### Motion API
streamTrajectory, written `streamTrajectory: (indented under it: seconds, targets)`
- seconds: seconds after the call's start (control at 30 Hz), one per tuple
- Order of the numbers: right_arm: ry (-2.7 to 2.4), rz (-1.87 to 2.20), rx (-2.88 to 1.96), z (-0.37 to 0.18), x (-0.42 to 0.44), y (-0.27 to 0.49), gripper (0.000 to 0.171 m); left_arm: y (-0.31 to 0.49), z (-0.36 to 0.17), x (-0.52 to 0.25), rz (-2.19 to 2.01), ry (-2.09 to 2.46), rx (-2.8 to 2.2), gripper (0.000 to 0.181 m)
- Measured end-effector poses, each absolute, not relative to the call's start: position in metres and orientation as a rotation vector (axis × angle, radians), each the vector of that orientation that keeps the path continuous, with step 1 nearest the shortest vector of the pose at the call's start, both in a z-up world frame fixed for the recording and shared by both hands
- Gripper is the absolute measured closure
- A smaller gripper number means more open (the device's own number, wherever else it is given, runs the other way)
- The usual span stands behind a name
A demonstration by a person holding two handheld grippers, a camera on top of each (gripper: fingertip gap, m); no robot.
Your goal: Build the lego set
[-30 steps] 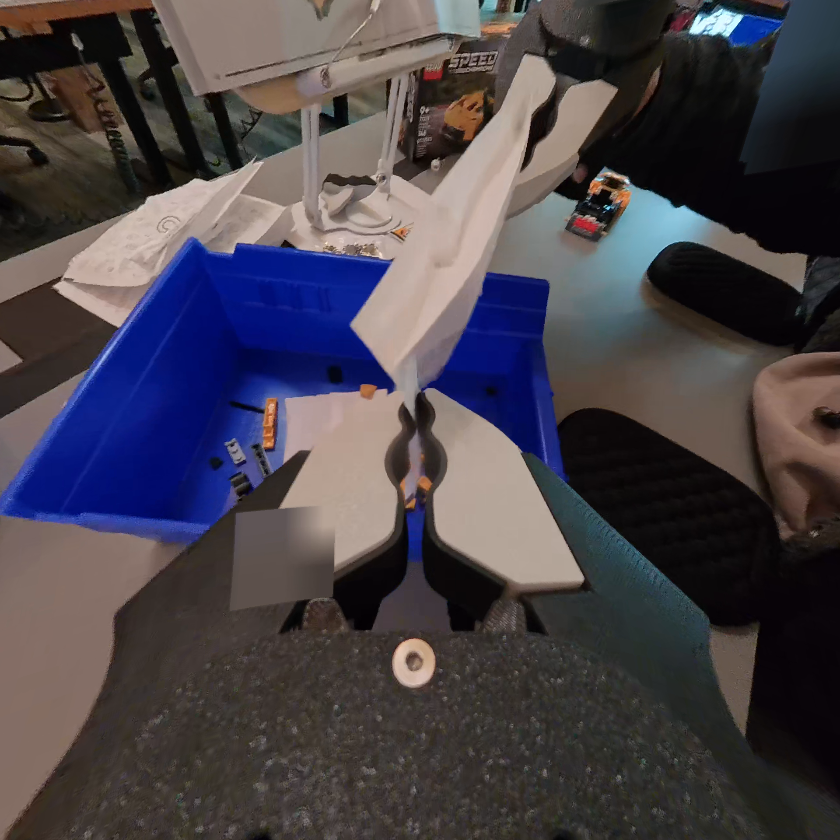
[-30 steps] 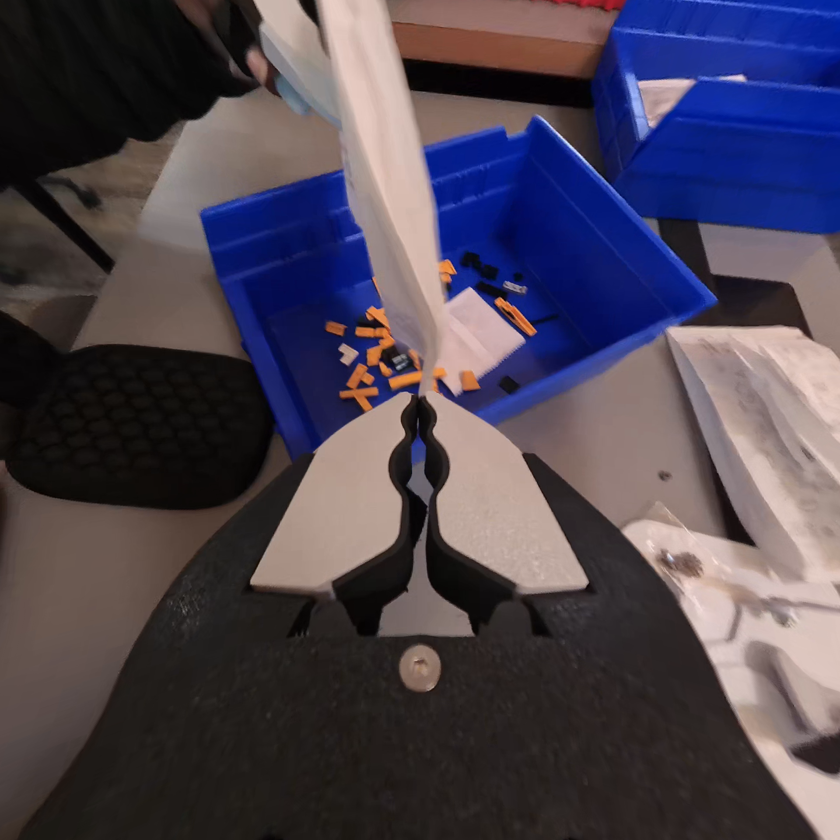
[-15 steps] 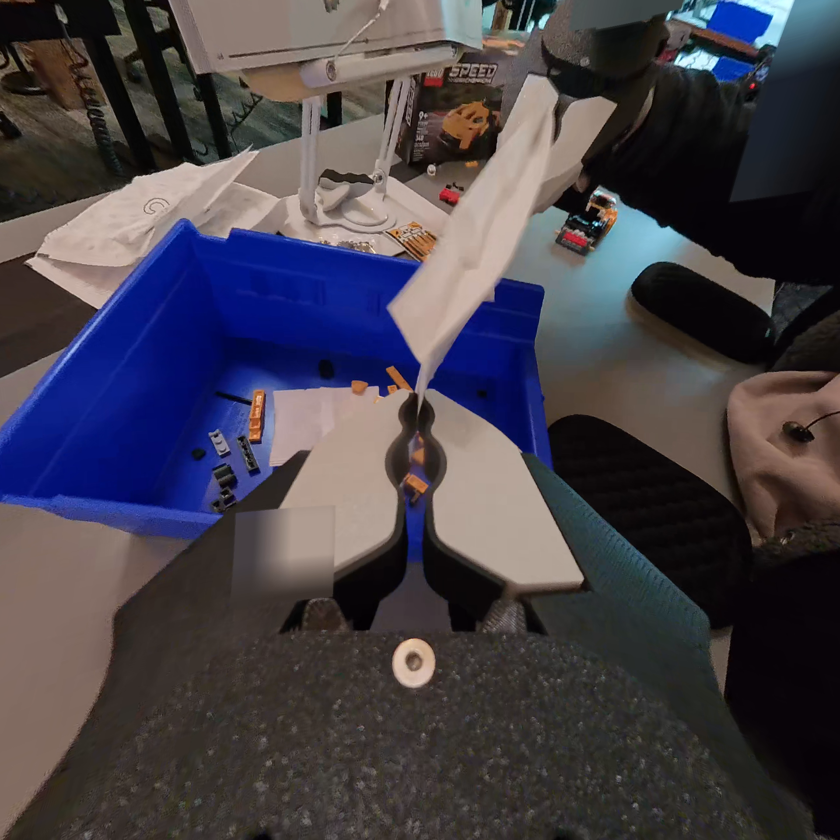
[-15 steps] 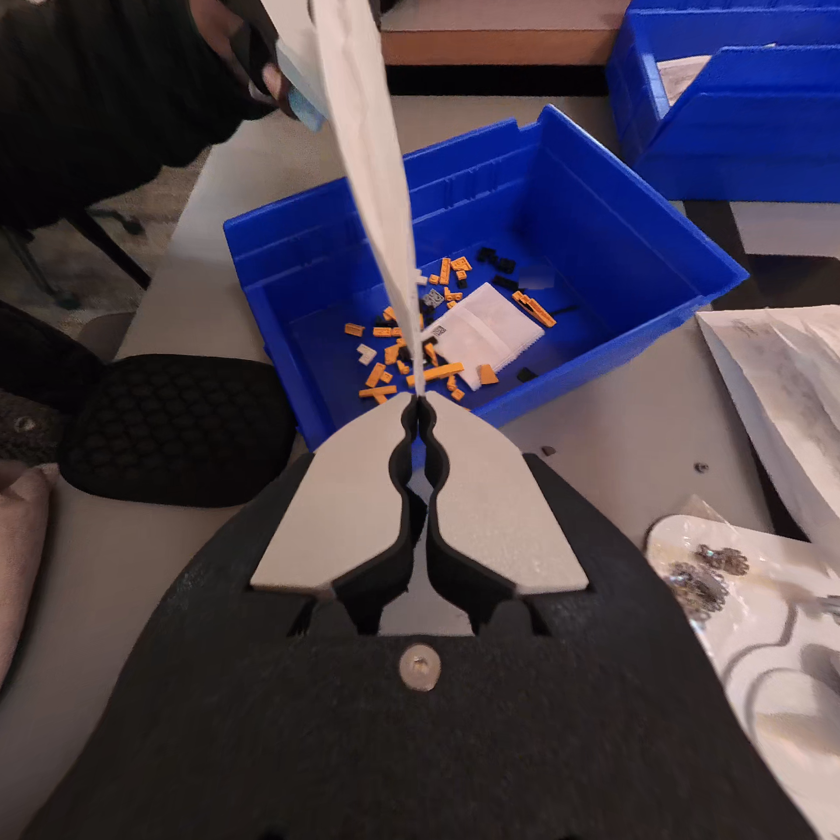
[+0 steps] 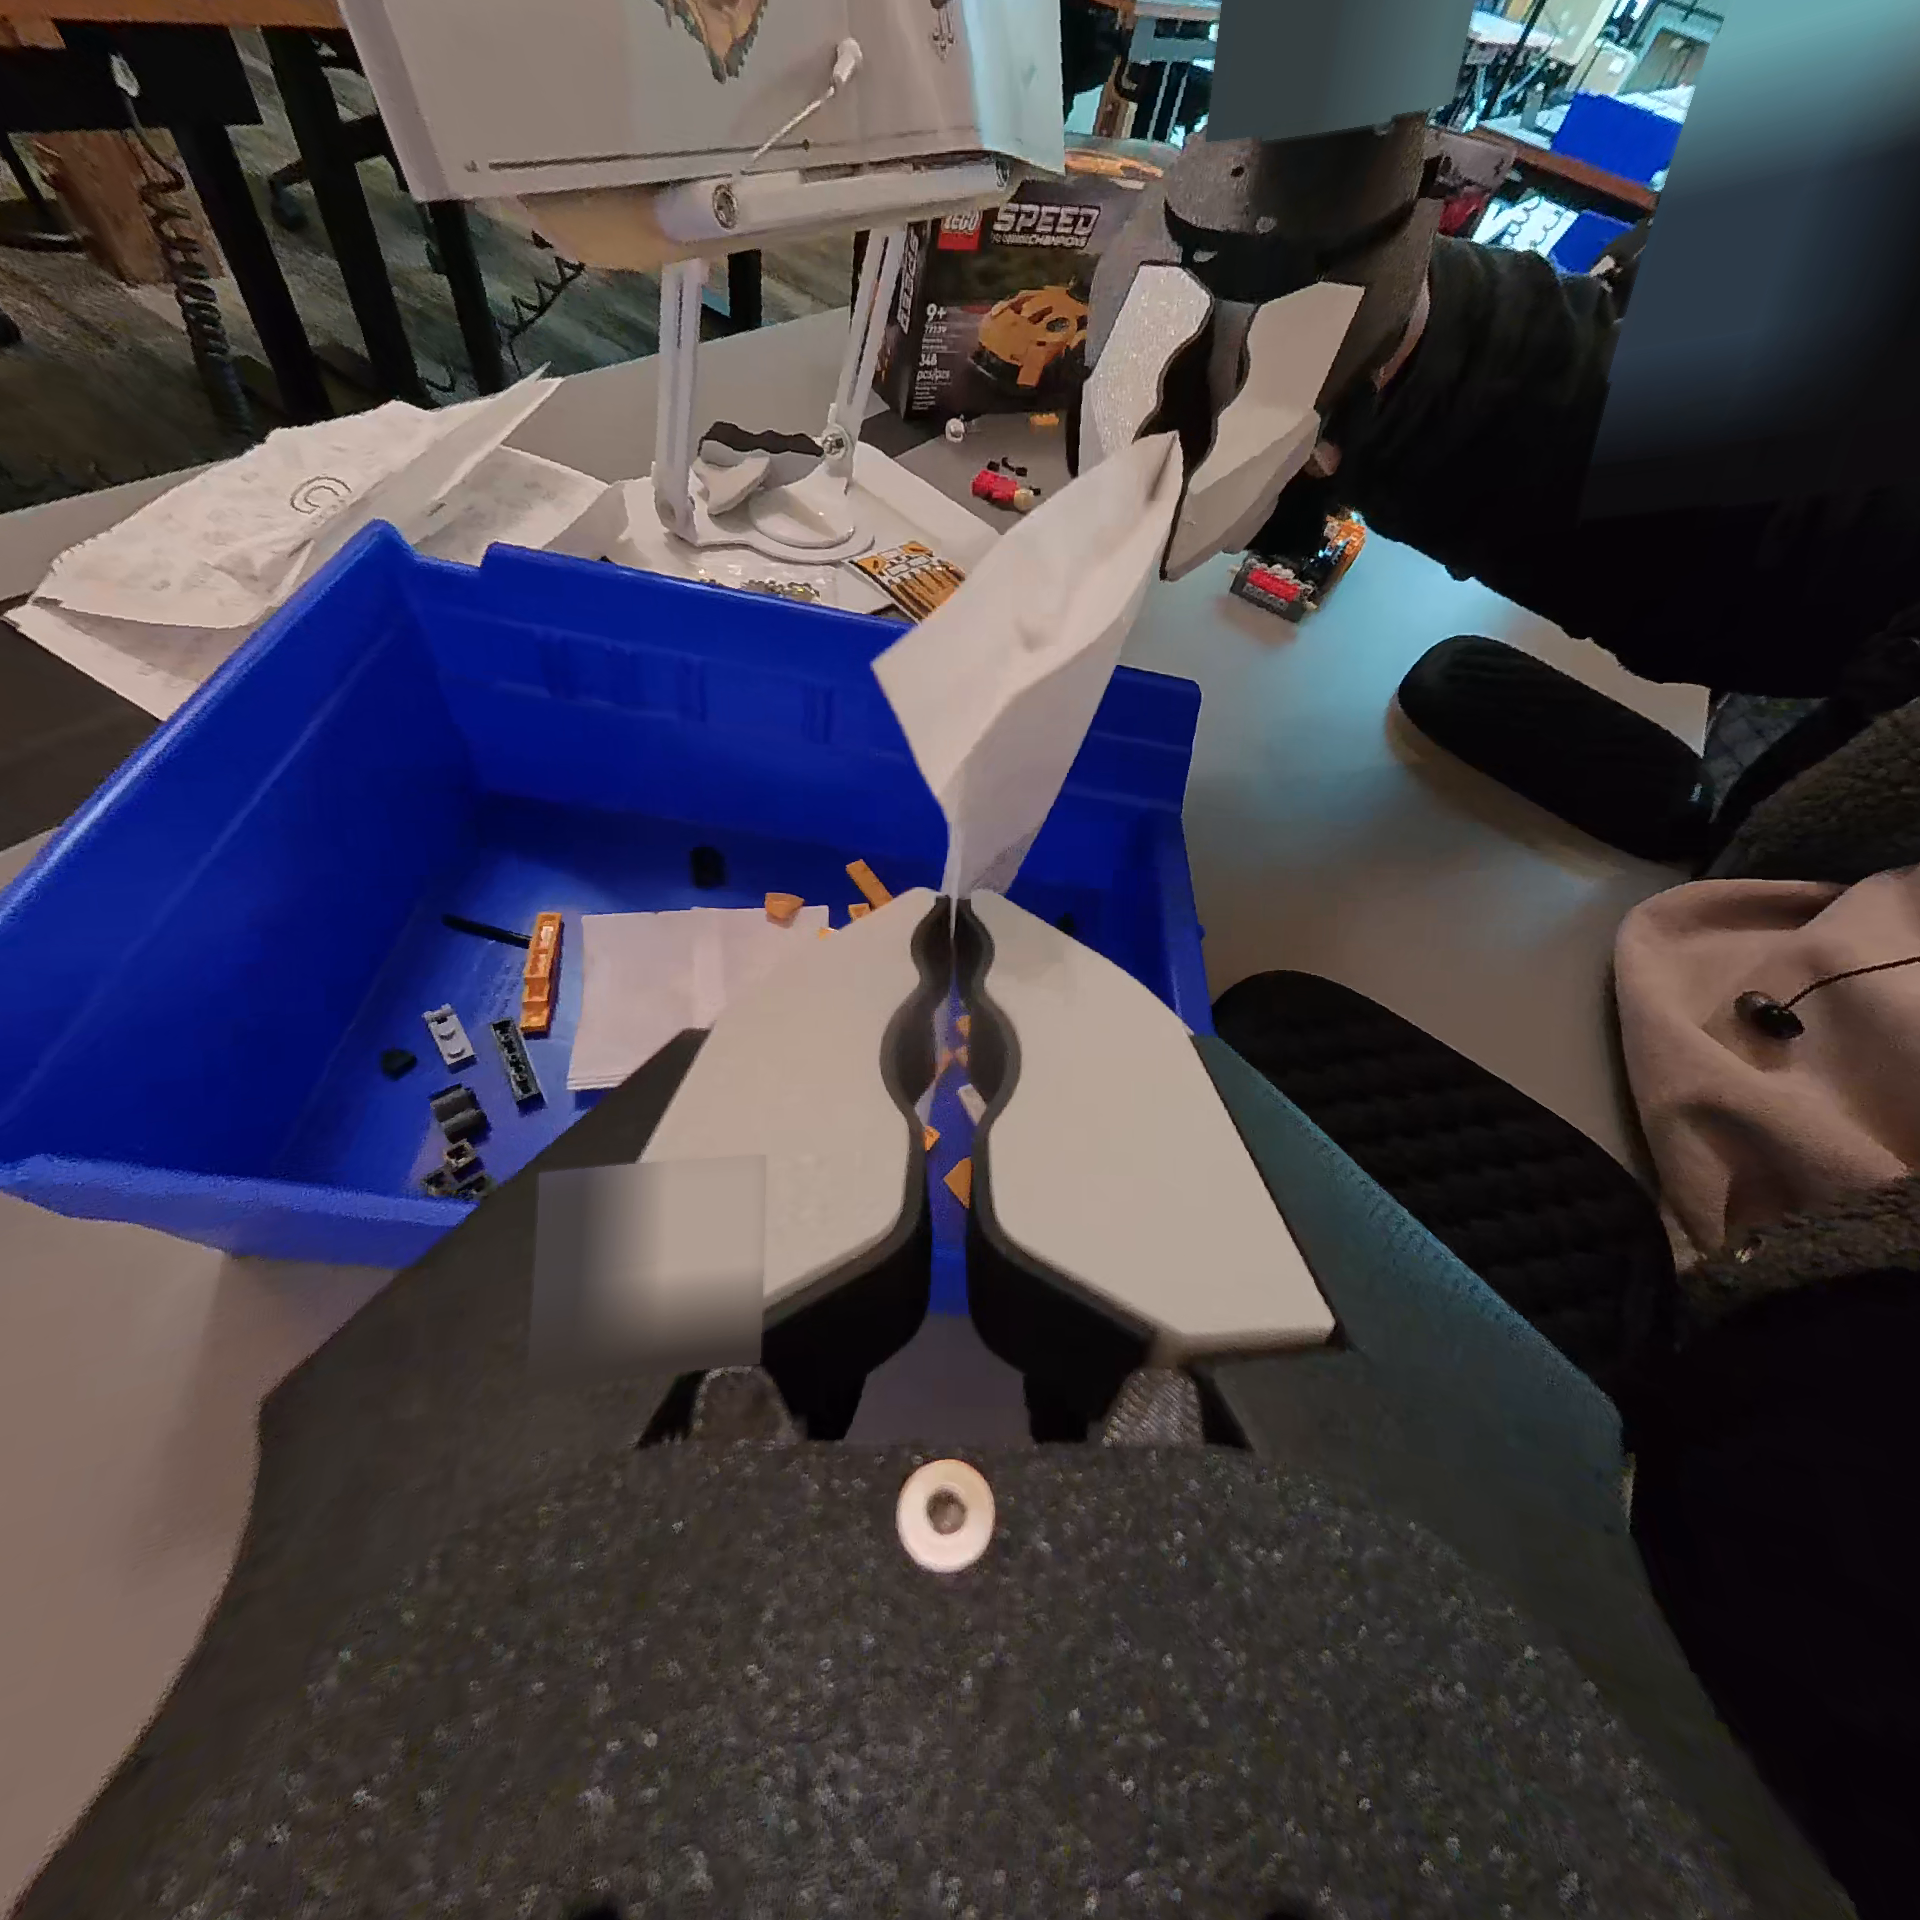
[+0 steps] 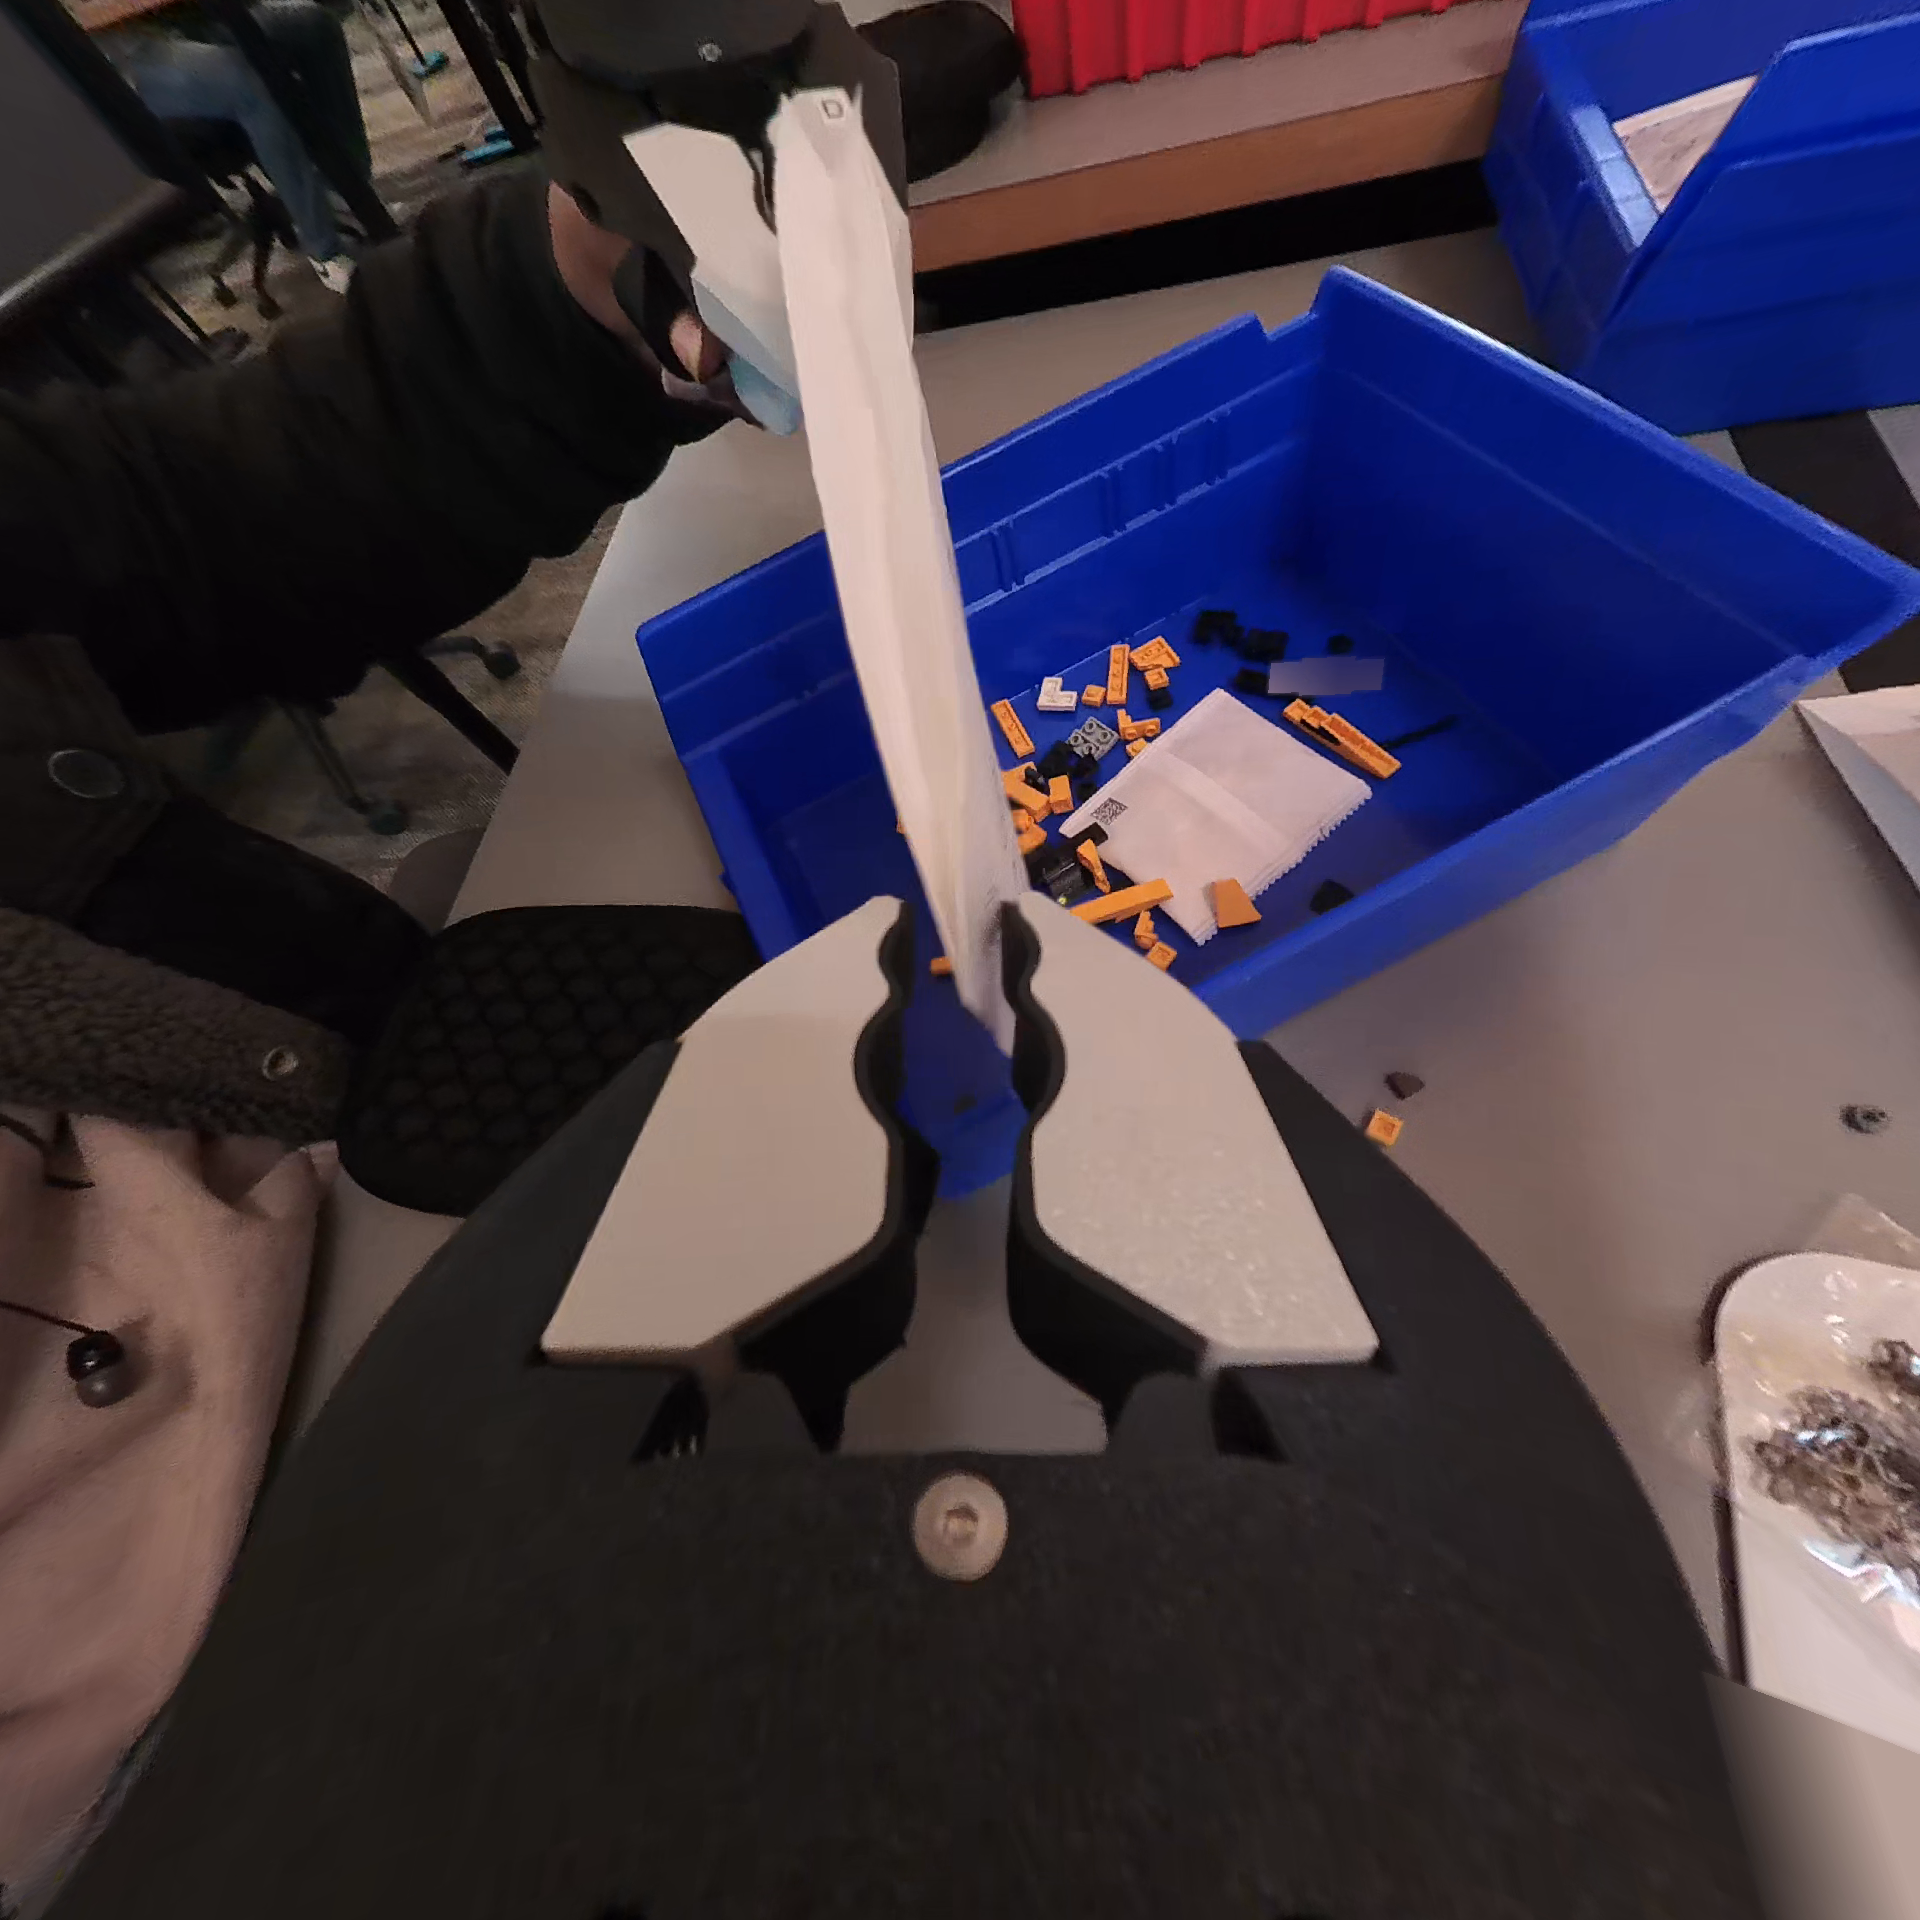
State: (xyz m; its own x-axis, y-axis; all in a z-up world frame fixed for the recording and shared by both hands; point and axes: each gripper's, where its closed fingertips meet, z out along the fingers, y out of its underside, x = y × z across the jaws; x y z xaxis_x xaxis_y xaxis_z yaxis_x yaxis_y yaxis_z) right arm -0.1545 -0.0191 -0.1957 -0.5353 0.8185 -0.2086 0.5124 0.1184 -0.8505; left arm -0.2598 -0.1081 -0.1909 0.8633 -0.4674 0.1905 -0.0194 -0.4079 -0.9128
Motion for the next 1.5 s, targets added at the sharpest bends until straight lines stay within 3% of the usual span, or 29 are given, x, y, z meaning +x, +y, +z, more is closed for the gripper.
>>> streamTrajectory:
  seconds: [0.07, 0.3, 0.47, 0.63, 0.7, 0.8, 1.03, 1.33, 1.5]
  targets:
    - [-2.084, 1.363, -1.278, -0.195, -0.156, -0.019, 0.171, -0.107, -0.189, -0.260, -0.532, 0.340, -1.934, 0.181]
    - [-2.068, 1.442, -1.324, -0.193, -0.151, -0.017, 0.171, -0.114, -0.185, -0.263, -0.549, 0.342, -1.893, 0.175]
    - [-2.038, 1.490, -1.371, -0.193, -0.152, -0.011, 0.171, -0.114, -0.182, -0.260, -0.548, 0.323, -1.869, 0.181]
    - [-1.969, 1.501, -1.339, -0.190, -0.152, -0.002, 0.153, -0.116, -0.162, -0.268, -0.620, 0.251, -1.751, 0.181]
    - [-1.948, 1.500, -1.311, -0.191, -0.152, 0.000, 0.153, -0.117, -0.163, -0.268, -0.648, 0.238, -1.739, 0.181]
    - [-1.913, 1.498, -1.265, -0.188, -0.155, -0.002, 0.171, -0.115, -0.166, -0.263, -0.679, 0.233, -1.733, 0.181]
    - [-1.962, 1.473, -1.168, -0.182, -0.164, -0.032, 0.171, -0.100, -0.174, -0.243, -0.685, 0.276, -1.764, 0.181]
    - [-1.932, 1.371, -1.234, -0.186, -0.151, 0.004, 0.171, -0.111, -0.181, -0.260, -0.595, 0.265, -1.817, 0.179]
    - [-1.974, 1.411, -1.180, -0.188, -0.161, -0.027, 0.171, -0.100, -0.178, -0.242, -0.633, 0.299, -1.802, 0.181]
